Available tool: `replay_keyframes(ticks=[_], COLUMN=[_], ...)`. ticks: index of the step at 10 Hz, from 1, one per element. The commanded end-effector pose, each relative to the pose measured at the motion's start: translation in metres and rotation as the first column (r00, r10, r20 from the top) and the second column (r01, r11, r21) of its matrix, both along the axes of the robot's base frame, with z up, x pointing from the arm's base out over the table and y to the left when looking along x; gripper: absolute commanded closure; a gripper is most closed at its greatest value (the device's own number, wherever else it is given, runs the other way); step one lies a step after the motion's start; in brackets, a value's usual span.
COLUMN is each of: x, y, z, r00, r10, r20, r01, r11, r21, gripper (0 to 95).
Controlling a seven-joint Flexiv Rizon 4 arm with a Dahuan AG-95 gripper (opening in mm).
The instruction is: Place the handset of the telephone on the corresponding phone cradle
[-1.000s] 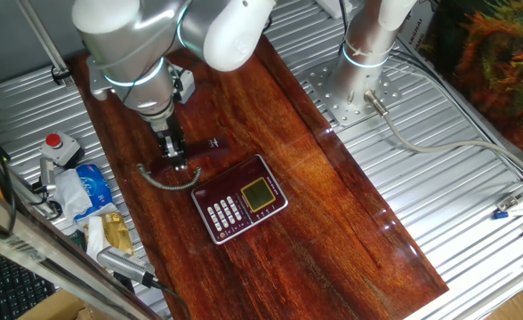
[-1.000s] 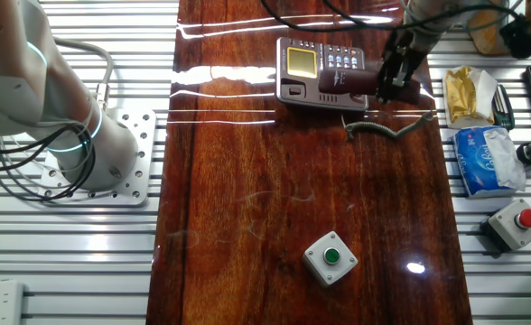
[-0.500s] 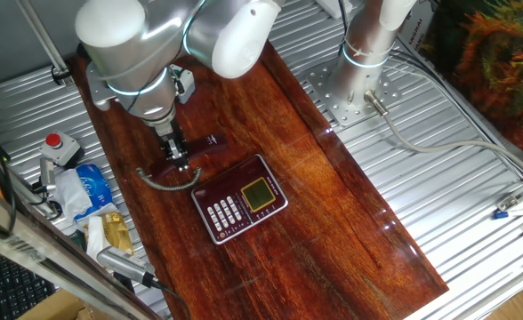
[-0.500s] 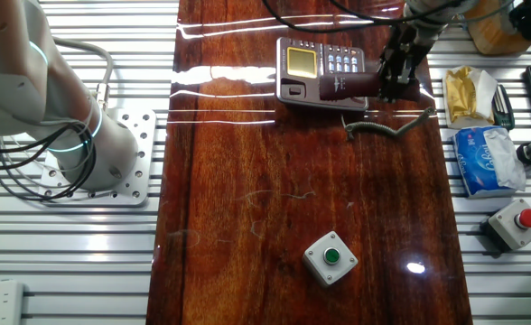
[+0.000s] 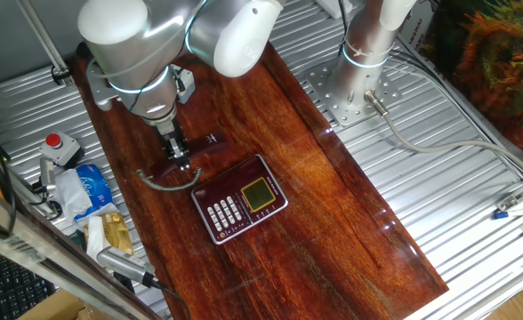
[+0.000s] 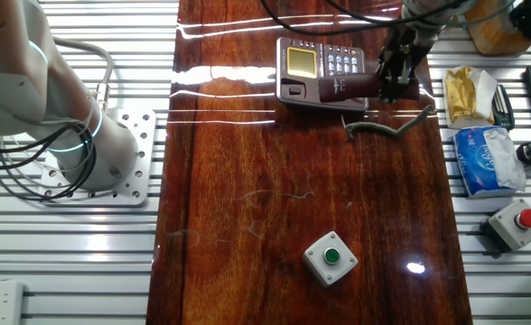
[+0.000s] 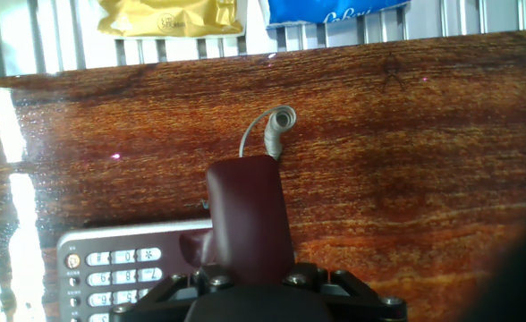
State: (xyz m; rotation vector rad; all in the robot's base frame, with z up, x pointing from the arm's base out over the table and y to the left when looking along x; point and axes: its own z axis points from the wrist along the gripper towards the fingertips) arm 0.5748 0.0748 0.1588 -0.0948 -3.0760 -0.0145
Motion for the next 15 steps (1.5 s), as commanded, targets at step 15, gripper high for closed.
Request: replay_keyframes(ticks=[15], x=[-0.0018], y=[-0.0006], z=[-0.0002], r00=[0.987], r10=[0.157], r20=[-0.022], r01=[-0.157], r11=[0.988], r21=[0.000], gripper=[95.0])
